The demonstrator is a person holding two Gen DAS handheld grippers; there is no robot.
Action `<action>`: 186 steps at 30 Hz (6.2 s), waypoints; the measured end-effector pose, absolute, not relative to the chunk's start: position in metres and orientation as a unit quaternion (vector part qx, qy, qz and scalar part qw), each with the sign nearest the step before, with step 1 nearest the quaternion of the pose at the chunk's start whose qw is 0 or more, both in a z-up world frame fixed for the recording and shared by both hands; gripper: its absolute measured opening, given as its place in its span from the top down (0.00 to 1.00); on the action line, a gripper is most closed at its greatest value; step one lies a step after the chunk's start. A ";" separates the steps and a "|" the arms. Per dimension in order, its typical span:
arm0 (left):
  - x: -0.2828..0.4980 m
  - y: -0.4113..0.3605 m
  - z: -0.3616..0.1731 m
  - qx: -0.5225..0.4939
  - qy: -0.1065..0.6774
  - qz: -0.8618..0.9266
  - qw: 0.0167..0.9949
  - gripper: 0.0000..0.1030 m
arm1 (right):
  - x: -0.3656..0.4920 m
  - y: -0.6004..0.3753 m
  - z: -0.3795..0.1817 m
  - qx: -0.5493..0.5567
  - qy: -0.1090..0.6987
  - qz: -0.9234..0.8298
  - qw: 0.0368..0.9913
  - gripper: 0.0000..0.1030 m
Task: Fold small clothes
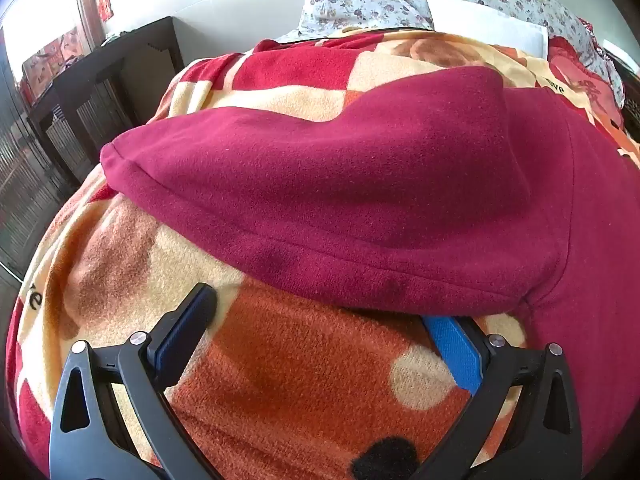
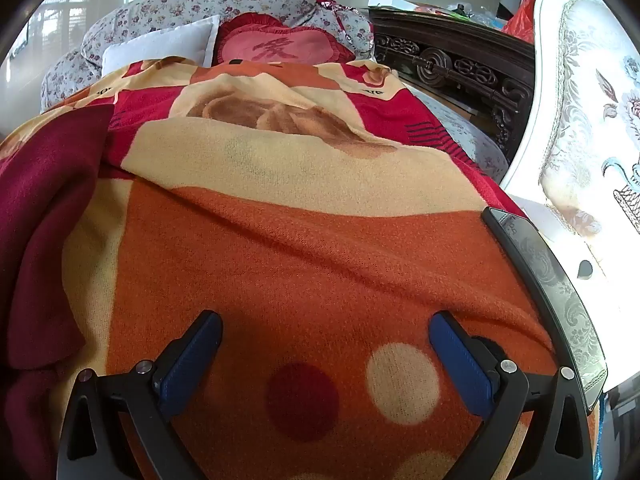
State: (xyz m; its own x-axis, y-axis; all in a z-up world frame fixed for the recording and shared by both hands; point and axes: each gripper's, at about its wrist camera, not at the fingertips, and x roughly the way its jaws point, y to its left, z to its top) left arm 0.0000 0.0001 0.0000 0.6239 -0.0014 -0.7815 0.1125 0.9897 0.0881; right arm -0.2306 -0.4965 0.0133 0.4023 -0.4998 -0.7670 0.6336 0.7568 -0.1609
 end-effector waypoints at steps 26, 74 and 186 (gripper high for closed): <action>0.003 0.002 -0.001 0.065 0.432 -0.030 0.899 0.01 | -0.231 -0.496 0.013 0.079 0.428 -0.339 0.834 0.00; -0.157 -0.073 0.139 0.101 0.340 -0.182 0.917 0.01 | -0.355 -0.334 0.247 0.116 0.351 -0.109 0.923 0.02; -0.063 -0.089 0.084 0.068 0.414 -0.158 0.894 0.01 | -0.124 -0.275 0.095 0.107 0.452 -0.150 0.873 0.02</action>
